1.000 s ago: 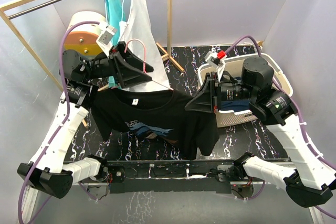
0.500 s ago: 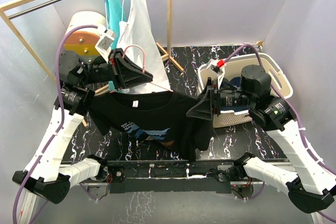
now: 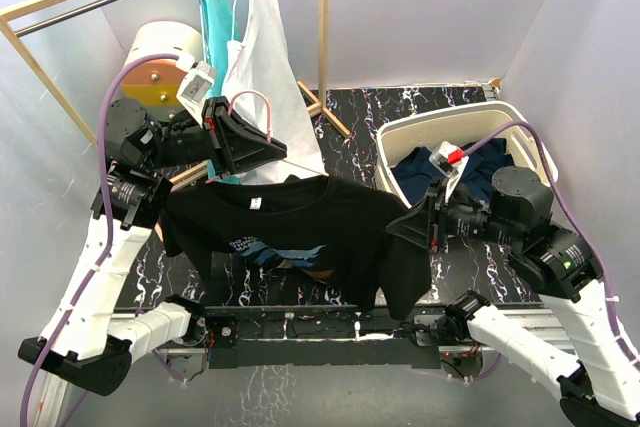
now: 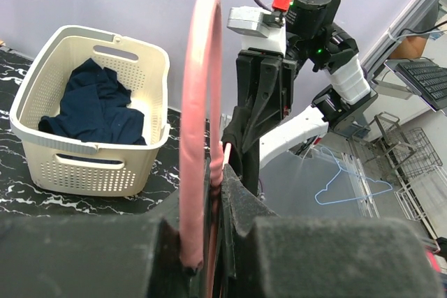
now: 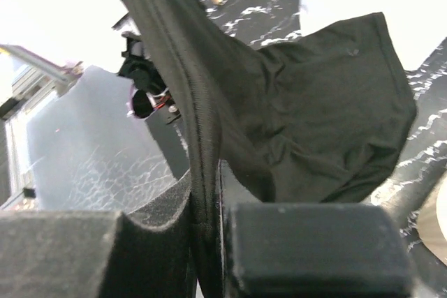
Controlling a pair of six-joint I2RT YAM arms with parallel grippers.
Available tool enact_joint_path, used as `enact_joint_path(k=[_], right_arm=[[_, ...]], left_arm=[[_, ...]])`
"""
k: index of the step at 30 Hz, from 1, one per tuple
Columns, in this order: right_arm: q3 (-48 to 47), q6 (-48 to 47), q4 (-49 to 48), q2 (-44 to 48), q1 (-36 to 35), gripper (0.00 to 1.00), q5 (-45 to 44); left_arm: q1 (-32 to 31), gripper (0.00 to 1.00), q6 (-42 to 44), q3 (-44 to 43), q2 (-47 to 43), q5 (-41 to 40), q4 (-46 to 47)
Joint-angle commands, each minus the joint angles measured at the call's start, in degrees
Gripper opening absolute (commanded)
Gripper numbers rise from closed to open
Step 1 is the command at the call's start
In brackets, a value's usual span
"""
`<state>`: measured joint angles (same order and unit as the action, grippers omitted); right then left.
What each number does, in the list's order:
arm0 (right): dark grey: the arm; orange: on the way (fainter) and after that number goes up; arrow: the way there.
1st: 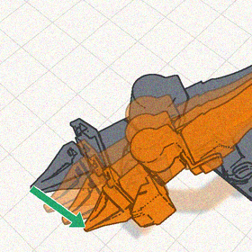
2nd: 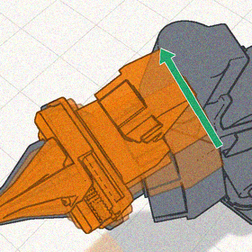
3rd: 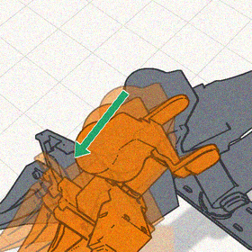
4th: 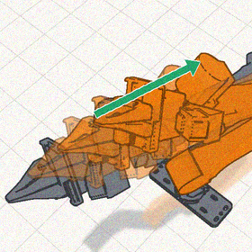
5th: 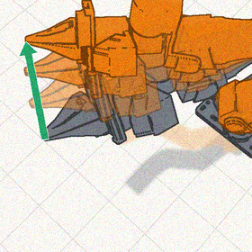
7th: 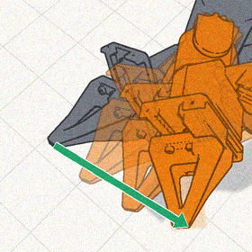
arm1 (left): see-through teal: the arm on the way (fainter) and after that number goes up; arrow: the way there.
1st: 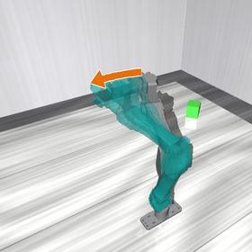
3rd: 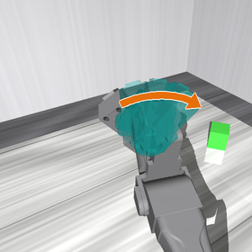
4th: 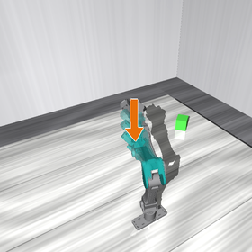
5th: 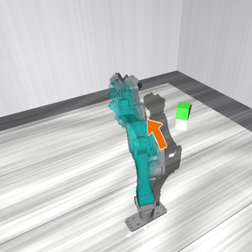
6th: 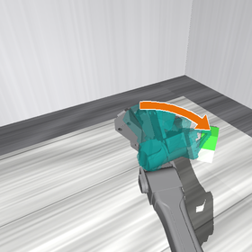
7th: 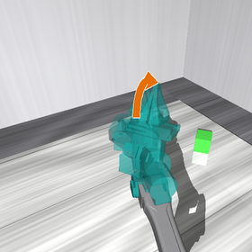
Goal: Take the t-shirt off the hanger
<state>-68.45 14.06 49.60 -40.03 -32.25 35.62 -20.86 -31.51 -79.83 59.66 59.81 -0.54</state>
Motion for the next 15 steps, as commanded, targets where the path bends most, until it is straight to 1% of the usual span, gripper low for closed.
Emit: enact_joint_path(k=[1, 5, 8, 13, 15], right_arm=[[-0.88, 1.50, 1.33, 0.05, -0.20, 0.08, -12.55], [-4.31, 4.13, 1.81, -0.86, -0.13, 0.08, -25.24], [-6.80, 7.12, 1.76, -0.73, -0.18, 0.08, -34.84], [-10.95, 10.49, 0.24, 1.77, -0.27, 0.08, -46.76], [-12.32, 11.68, 0.32, 2.60, -0.27, 0.08, -51.18]], left_arm=[[0.12, 0.00, -0.40, -1.11, -1.37, -0.89, 1.59], [0.11, 0.00, 0.36, -1.19, -3.35, -0.25, -1.13], [0.12, 0.00, 2.68, -0.93, -5.90, -0.66, -5.97], [0.12, 0.00, 7.56, 0.04, -9.87, -3.17, -15.43], [0.13, 0.00, 8.61, 0.99, -11.26, -3.61, -17.74]])
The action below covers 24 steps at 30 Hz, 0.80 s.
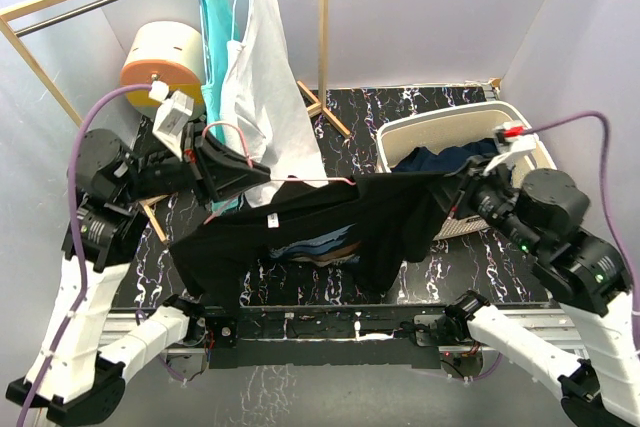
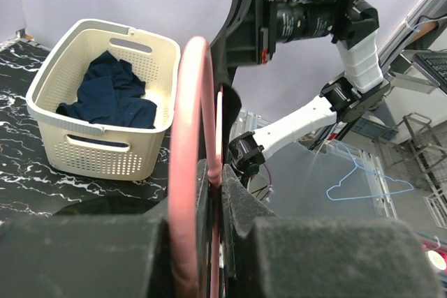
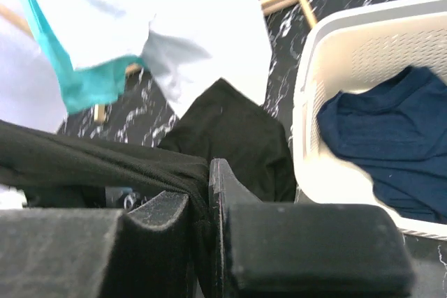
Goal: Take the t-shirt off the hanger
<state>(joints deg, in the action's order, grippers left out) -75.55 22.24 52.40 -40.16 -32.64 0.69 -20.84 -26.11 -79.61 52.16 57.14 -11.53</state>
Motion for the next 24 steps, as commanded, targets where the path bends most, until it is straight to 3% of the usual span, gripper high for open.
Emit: enact_joint_path(k=[1, 7, 12, 16, 21, 24], right_arm=[[-5.56, 4.23, -2.48, 3.28, 0.15, 0.08, -18.48], [-5.18, 6.43, -1.35, 4.00, 0.08, 0.08, -28.95], [-2.77, 7.63, 0.71, 1.32, 0.05, 0.08, -29.47], [-1.73, 9.48, 2.94, 1.71, 0.05, 0.08, -33.52], [-3.44, 11.62, 6.97, 3.86, -0.04, 0.08, -41.07], [-3.49, 11.20, 6.69, 4.64, -0.58, 0.08, -39.56]], left_arm=[[0.10, 0.00, 3.49, 1.37, -4.66, -1.05, -7.65], [0.10, 0.00, 2.73, 3.19, -9.77, 0.10, -8.34], [0.10, 0.00, 1.47, 0.71, -11.28, 0.24, -8.05], [0.05, 0.00, 4.26, -2.31, -11.27, -2.77, -12.86], [0.05, 0.00, 5.68, -1.21, -11.59, -5.13, -15.34], [0.10, 0.00, 5.79, -0.68, -11.64, -5.67, -15.29]])
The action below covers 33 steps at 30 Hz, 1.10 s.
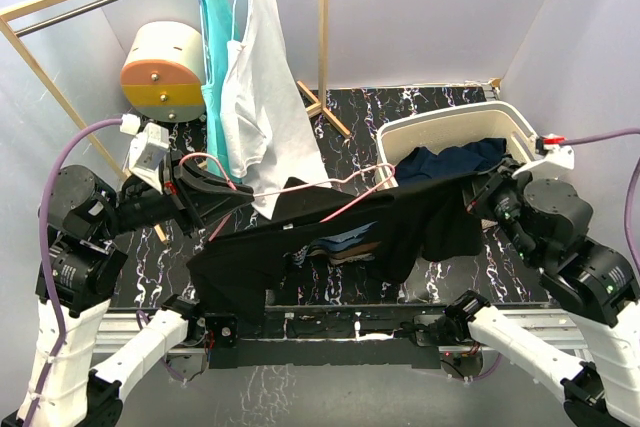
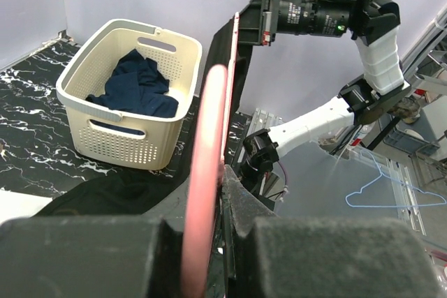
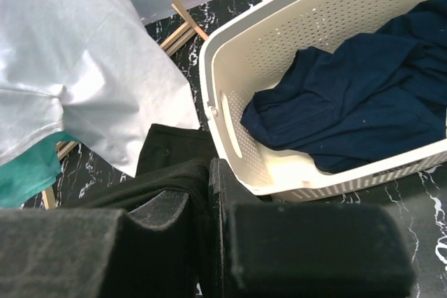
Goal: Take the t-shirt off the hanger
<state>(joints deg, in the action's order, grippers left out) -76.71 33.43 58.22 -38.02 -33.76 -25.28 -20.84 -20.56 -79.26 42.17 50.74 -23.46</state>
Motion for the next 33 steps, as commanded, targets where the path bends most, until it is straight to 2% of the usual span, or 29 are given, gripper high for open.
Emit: enact_joint_path(k=[1, 3, 5, 8, 11, 13, 17, 21, 27, 33], right_arm=[[-2.02, -1.07, 0.27, 2.29, 0.47, 0.08, -11.91], [-1.67, -3.09, -0.69, 1.35, 0.27, 0.08, -5.79], [0.71, -7.96, -6.98, 1.58, 0.32, 0.08, 6.93], [1.79, -11.31, -10.12, -1.34, 0.33, 0.09, 25.26], [1.85, -14.14, -9.75, -5.42, 0.27, 0.18, 38.56], [2.41, -15.66, -9.24, -6.91, 0.28, 0.28, 44.35], [1.25, -17.93, -7.09, -7.17, 0.27, 0.41, 48.54], [-2.51, -20.04, -5.00, -7.08, 0.29, 0.44, 51.16], [-9.73, -23.48, -3.70, -10.23, 0.27, 0.48, 63.62], [-15.12, -24.51, -4.56, -14.45, 0.29, 0.51, 64.29]], left_arm=[[0.09, 0.00, 0.13, -0.99, -1.47, 0.54, -3.16], [0.10, 0.00, -0.34, -0.90, -1.07, 0.41, -2.33], [0.10, 0.00, -0.77, -1.11, -0.21, 0.12, -1.56], [0.10, 0.00, -0.43, -1.58, 1.77, -1.54, -1.48], [0.05, 0.00, -0.19, -1.23, 3.36, -2.92, 0.25], [0.10, 0.00, 0.09, -1.31, 4.71, -2.63, 1.36], [0.08, 0.00, 0.76, -2.41, 7.81, -1.44, 2.66], [0.05, 0.00, 0.25, -2.46, 10.64, 2.40, 5.11], [0.05, 0.00, -2.92, -0.57, 15.72, 14.45, 11.04], [0.10, 0.00, -6.58, 1.91, 16.30, 21.21, 18.93]])
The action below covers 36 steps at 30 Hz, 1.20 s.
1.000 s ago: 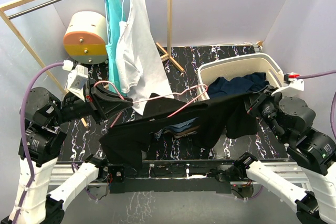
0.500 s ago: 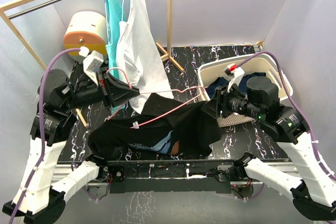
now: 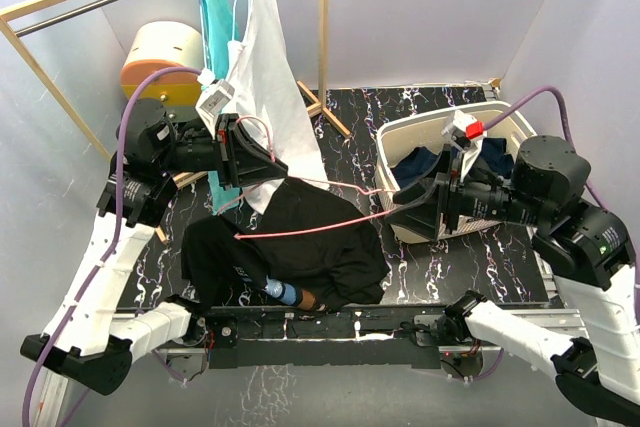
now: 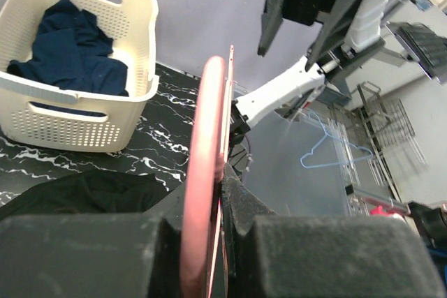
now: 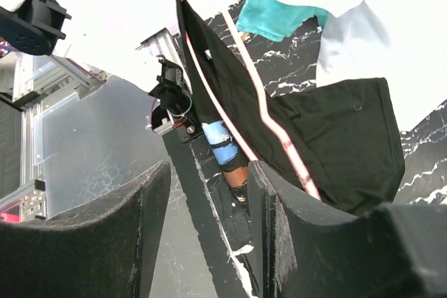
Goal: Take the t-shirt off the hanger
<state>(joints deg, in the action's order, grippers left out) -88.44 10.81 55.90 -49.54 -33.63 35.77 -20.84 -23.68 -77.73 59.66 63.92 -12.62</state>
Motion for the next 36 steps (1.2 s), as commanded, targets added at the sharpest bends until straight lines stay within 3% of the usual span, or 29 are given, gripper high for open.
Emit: enact_joint_path(k=[1, 16, 18, 22, 23, 25, 26, 27, 29, 33, 36], right_arm=[[-3.86, -1.93, -2.66, -3.77, 0.14, 0.51, 3.31], [-8.14, -1.79, -7.38, -15.32, 0.19, 0.53, 14.73], [-8.06, -1.72, -7.23, -15.92, 0.16, 0.43, 14.66], [-6.92, -1.30, -7.43, -15.55, 0.15, 0.09, 13.55], [-6.65, -1.16, -7.42, -15.11, 0.14, 0.08, 12.68], [-6.20, -1.18, -6.90, -14.05, 0.17, 0.08, 10.70], [-6.03, -1.29, -6.18, -13.52, 0.14, 0.08, 9.38], [-5.89, -1.43, -5.37, -12.91, 0.14, 0.08, 7.94], [-5.63, -1.49, -3.19, -11.57, 0.16, 0.08, 4.93], [-2.97, -0.26, -0.14, -7.75, 0.17, 0.08, 1.35], [-1.31, 1.87, 2.32, -5.52, 0.20, 0.08, -1.44]], left_arm=[[0.10, 0.00, -4.31, 0.87, -1.23, 8.85, 9.43], [0.10, 0.00, -6.45, 0.67, -0.32, 8.90, 11.79], [0.10, 0.00, -6.78, 0.59, -0.15, 8.64, 11.99], [0.09, 0.00, -6.99, 0.63, 0.38, 7.13, 11.55], [0.10, 0.00, -6.99, 0.65, 0.57, 6.39, 11.18], [0.10, 0.17, -6.19, 0.58, 0.89, 3.84, 9.43], [0.08, 0.35, -5.06, 0.38, 0.85, 2.02, 7.58], [0.10, 0.45, -3.67, -0.02, 0.77, 0.07, 5.52], [0.10, 0.55, -0.65, -0.70, 0.22, -4.64, 1.07], [0.09, 0.67, 2.30, -0.83, -2.45, -13.51, -3.95], [0.10, 0.68, 3.61, -1.24, -4.24, -18.79, -6.74]])
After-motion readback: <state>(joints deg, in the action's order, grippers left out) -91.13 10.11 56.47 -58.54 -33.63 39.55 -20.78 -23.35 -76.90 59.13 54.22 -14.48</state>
